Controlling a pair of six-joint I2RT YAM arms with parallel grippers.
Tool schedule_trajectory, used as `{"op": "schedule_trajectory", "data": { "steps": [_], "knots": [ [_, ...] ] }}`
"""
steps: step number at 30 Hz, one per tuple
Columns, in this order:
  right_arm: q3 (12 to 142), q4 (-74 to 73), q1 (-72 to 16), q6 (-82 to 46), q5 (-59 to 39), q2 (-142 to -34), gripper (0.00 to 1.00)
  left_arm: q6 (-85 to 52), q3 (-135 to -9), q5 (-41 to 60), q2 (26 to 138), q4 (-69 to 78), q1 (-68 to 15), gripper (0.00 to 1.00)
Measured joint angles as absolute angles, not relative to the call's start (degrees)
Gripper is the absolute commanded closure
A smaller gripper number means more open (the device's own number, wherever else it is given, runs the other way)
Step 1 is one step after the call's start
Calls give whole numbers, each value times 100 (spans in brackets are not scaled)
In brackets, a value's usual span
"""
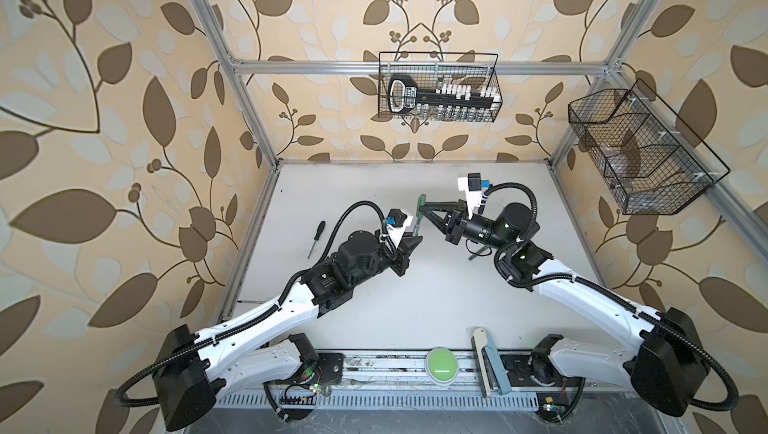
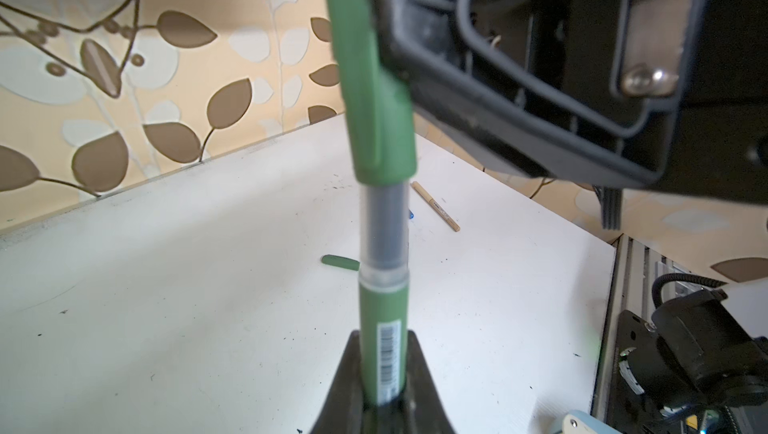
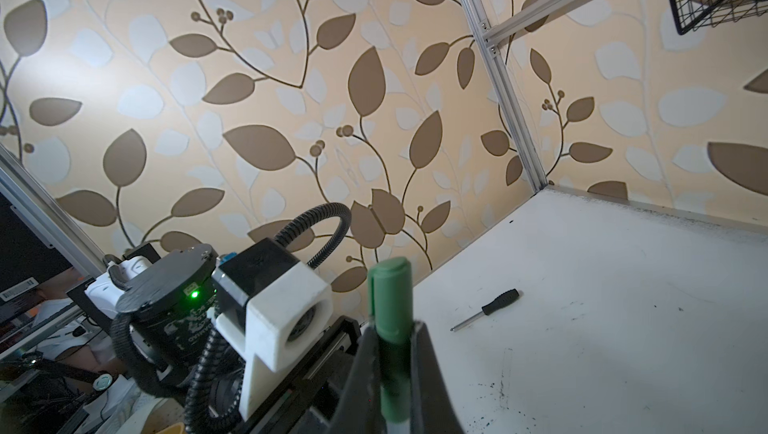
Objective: Insert the pens into the pen caps
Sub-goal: 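Push the green cap down over the pen with the right gripper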
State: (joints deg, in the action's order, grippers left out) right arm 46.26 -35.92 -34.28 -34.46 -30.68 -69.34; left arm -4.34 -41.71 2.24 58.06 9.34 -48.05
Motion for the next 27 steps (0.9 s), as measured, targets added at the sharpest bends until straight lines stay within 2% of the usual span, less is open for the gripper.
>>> {"op": "schedule_trajectory", "data": {
  "steps": [4,9,12,18,27],
  "knots": [
    [4550,-3603,-3428,-3450,-3063,-6845,89,-388,-4171,189,5798,923,-4814,100],
    [4532,-3297,-3568,-3227,-3004,-6718,63,-316,-4189,86,5754,926,-4840,100],
    [4534,-2891,-3664,-2995,-3013,-6591,52,-311,-4248,47,5741,926,-4840,100],
    [4556,-2215,-3503,-2762,-3162,-6171,45,-314,-4259,-3,5780,926,-4840,100],
    [5192,-2034,-3181,-2851,-3695,-6558,47,-314,-4259,1,5889,923,-4840,100]
  ]
}}
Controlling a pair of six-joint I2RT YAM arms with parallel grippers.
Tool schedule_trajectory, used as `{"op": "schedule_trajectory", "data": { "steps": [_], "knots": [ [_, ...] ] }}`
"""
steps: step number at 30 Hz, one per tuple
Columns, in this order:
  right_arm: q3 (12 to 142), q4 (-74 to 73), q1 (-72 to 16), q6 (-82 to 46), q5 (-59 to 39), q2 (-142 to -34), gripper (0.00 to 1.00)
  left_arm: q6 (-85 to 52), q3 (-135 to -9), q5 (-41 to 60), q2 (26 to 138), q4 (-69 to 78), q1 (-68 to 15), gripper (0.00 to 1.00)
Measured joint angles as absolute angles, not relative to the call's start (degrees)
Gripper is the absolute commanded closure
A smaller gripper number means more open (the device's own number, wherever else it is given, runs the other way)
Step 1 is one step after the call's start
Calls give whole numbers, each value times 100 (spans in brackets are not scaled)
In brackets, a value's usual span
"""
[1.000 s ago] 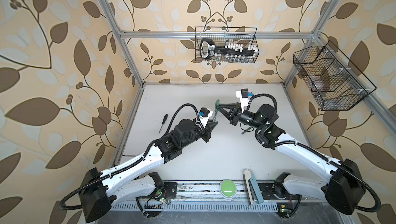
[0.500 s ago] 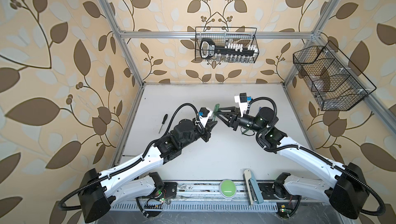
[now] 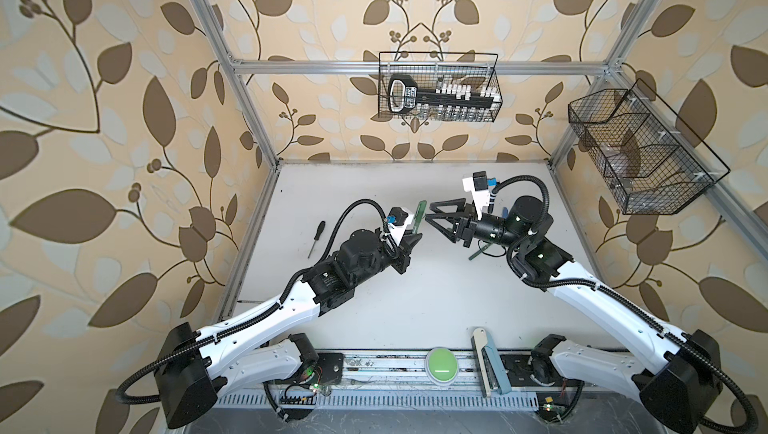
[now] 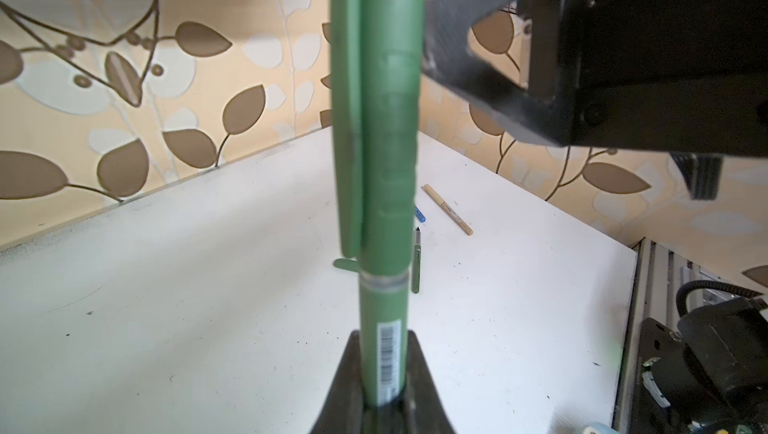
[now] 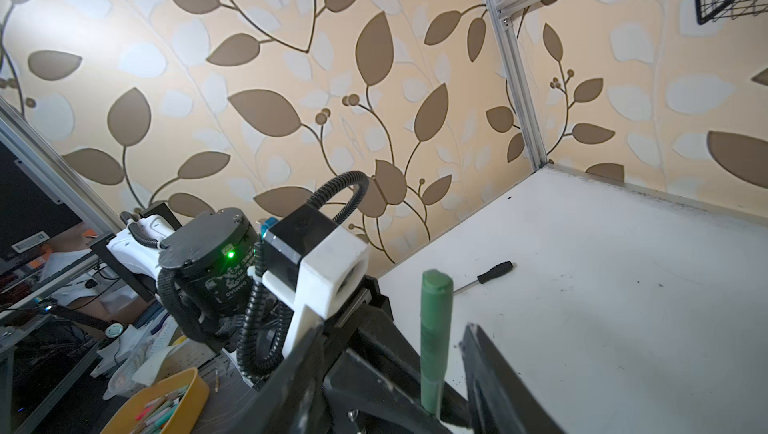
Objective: Insert the pens into the pen caps
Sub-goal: 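Push the green cap down over the pen with the right gripper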
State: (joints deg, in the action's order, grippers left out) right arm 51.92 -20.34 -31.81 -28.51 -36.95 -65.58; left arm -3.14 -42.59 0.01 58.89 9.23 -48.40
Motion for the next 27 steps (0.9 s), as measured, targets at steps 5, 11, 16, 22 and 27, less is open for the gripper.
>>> {"op": "schedule_trajectory", "data": {
  "steps": [5,11,16,22,27],
  "knots": [
    [5365,-2027,-3168,-2908,-3863,-6888,51,-314,-4259,1,5889,923,-4840,100],
    [5509,-2058,-3142,-3017,-4040,-7181,63,-314,-4259,1,5889,923,-4840,100],
    [5518,-2073,-3131,-3120,-4119,-7223,86,-309,-4263,-3,5924,930,-4840,100],
    [5485,-2274,-3065,-3068,-4077,-7229,99,-307,-4486,-180,6025,795,-4845,100],
    [5352,-2517,-3028,-3059,-3981,-7223,100,-123,-4665,-274,6180,698,-4829,100]
  ]
}}
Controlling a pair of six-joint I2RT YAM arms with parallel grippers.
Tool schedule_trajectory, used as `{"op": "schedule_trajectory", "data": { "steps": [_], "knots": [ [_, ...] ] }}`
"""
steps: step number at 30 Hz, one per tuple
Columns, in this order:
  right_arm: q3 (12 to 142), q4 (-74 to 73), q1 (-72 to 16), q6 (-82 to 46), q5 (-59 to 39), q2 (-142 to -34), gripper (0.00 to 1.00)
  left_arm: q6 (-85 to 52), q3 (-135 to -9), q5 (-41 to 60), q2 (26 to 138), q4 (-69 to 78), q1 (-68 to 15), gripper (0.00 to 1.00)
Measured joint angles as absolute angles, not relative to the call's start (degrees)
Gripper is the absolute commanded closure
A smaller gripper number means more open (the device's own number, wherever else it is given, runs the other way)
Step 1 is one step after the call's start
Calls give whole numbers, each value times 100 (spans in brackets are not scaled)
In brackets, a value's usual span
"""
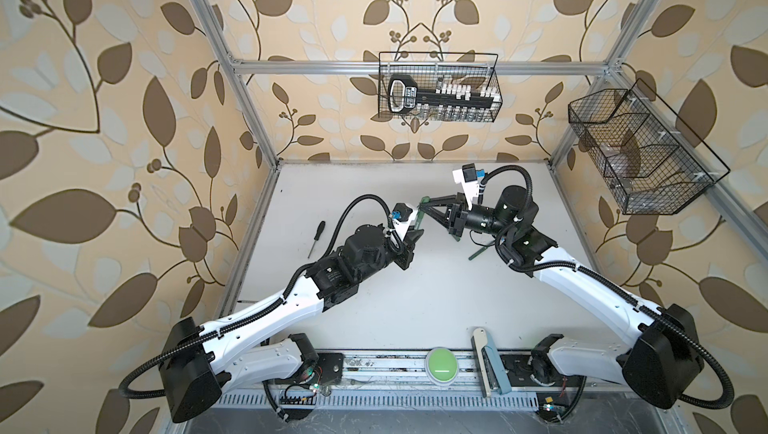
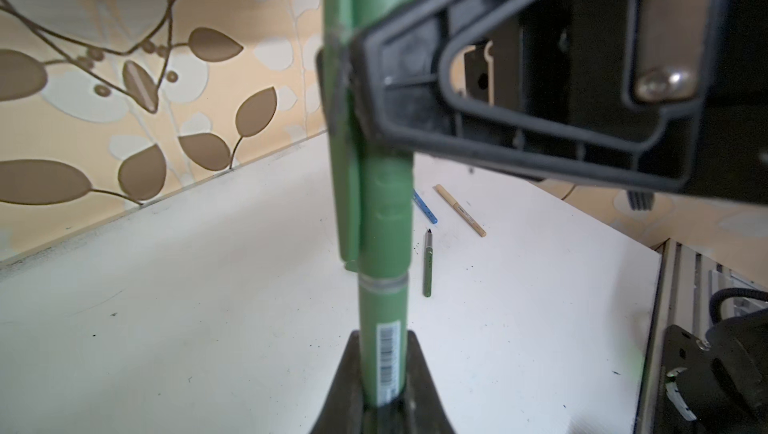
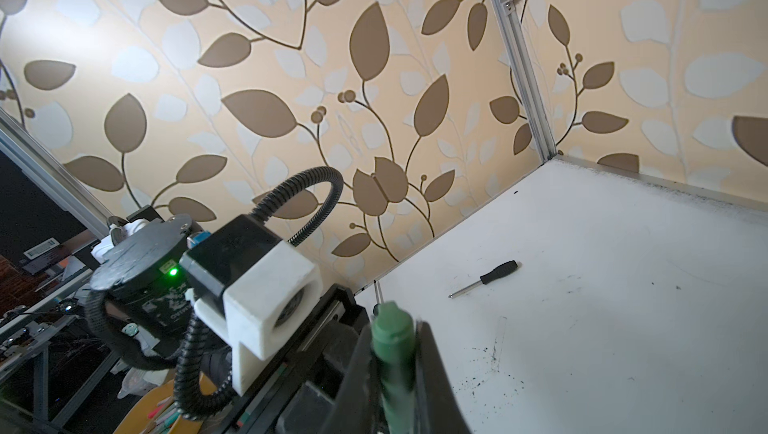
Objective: Insert the pens into the pen caps
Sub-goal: 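Push the green cap down over the pen with the right gripper, then open the left gripper off the capped green pen while the right gripper holds it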
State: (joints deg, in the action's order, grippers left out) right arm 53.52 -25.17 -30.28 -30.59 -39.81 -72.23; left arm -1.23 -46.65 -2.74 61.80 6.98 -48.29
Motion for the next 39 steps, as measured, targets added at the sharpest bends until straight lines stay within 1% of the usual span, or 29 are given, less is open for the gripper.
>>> {"op": "schedule_trajectory", "data": {
  "steps": [6,14,20,25,28,29,30,31,32,33,35,37,39],
  "knots": [
    [5262,-2676,-3009,-2974,-3822,-7185,100,167,-4897,-32,6320,563,-4628,100],
    [5043,-3260,-3120,-2980,-3461,-7378,100,259,-5251,1343,6558,180,-3905,100],
    [4735,-3817,-3188,-3190,-3378,-7550,100,301,-5424,1640,6702,-325,-3756,100],
    [4803,-3708,-3216,-3188,-3273,-7481,100,244,-5586,1817,6742,-497,-3717,100],
    [5072,-3159,-3081,-3146,-3361,-7415,100,47,-5616,1922,6807,-381,-3712,89],
    [5207,-2919,-3024,-3109,-3417,-7411,100,-47,-5612,1935,6831,-314,-3712,81],
    [5352,-2674,-2976,-3072,-3474,-7422,100,-161,-5586,1935,6842,-198,-3712,68],
    [5509,-2370,-2923,-3022,-3555,-7439,100,-314,-5492,1896,6842,82,-3710,64],
    [5623,-2082,-2882,-2974,-3638,-7476,100,-484,-5395,1861,6820,379,-3693,62],
    [5734,-1824,-2834,-2943,-3695,-7553,100,-613,-5266,1769,6768,622,-3662,56],
    [5946,-1437,-2749,-2917,-3760,-7800,100,-856,-4952,1616,6591,840,-3629,39],
    [6112,-1177,-2657,-2919,-3774,-8103,100,-1039,-4591,1350,6309,795,-3623,30],
    [6241,-956,-2593,-2956,-3660,-8471,100,-1197,-4272,967,5931,554,-3627,17]
  ]
}}
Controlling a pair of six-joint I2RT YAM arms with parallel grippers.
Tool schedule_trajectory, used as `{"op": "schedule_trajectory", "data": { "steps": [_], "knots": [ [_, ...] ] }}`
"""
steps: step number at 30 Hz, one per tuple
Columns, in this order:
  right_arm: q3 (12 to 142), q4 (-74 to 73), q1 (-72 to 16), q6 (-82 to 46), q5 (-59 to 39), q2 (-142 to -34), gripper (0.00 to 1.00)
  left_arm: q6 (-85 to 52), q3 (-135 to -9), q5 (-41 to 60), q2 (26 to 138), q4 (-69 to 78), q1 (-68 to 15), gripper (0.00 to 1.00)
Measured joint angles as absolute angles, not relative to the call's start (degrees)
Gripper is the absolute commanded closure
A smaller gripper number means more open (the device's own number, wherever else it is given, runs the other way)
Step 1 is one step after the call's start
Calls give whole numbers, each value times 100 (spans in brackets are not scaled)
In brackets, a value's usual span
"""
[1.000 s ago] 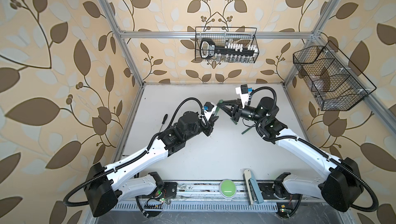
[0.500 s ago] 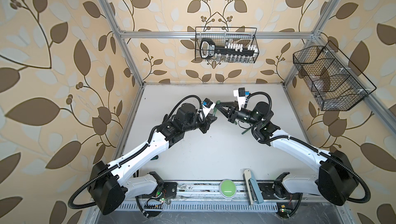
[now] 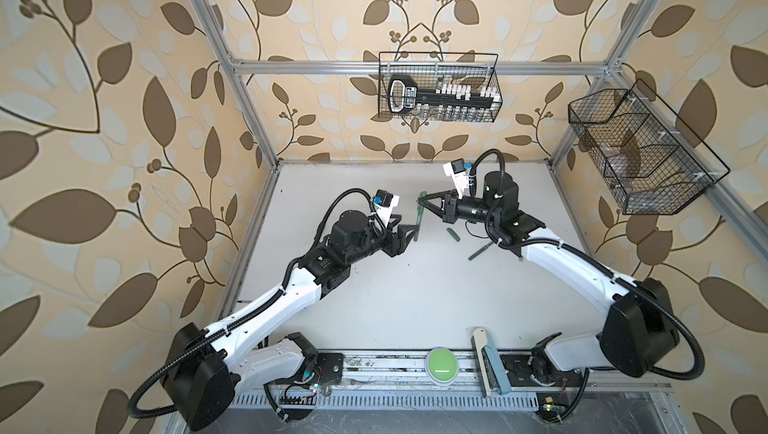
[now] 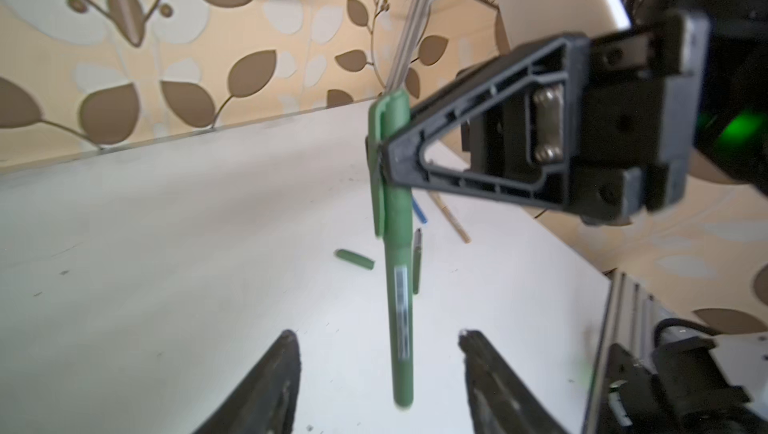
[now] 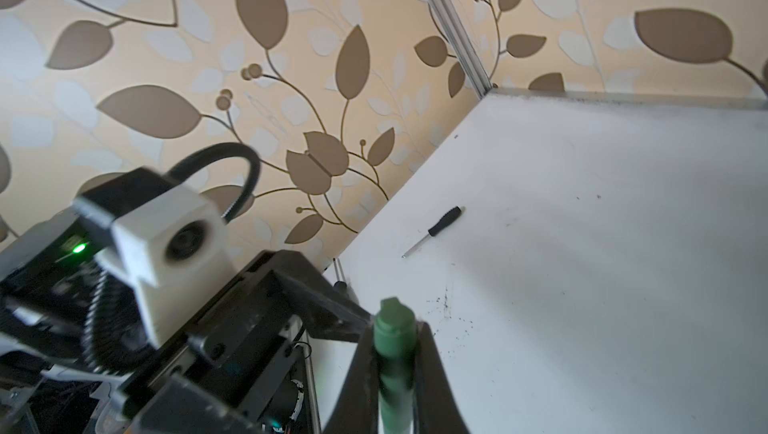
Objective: Insert the pens into the pen caps
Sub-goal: 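Open the left gripper off the capped green pen while the right gripper holds it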
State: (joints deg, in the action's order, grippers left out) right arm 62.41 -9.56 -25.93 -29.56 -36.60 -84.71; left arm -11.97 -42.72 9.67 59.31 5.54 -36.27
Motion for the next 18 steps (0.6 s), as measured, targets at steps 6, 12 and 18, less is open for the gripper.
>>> {"op": "schedule_trajectory", "data": {
  "steps": [6,12,18],
  "knots": [
    [6788,-722,-2722,-3531,-3120,-10254,100,-1498,-3913,-499,4711,-478,-3627,1],
    [7415,-261,-3030,-3942,-2676,-11854,100,-1577,-3903,-1317,4375,-1140,-3627,1],
    [7915,110,-3111,-3942,-2283,-12009,100,-1586,-3898,-1566,4434,-1396,-3627,1]
  ]
}}
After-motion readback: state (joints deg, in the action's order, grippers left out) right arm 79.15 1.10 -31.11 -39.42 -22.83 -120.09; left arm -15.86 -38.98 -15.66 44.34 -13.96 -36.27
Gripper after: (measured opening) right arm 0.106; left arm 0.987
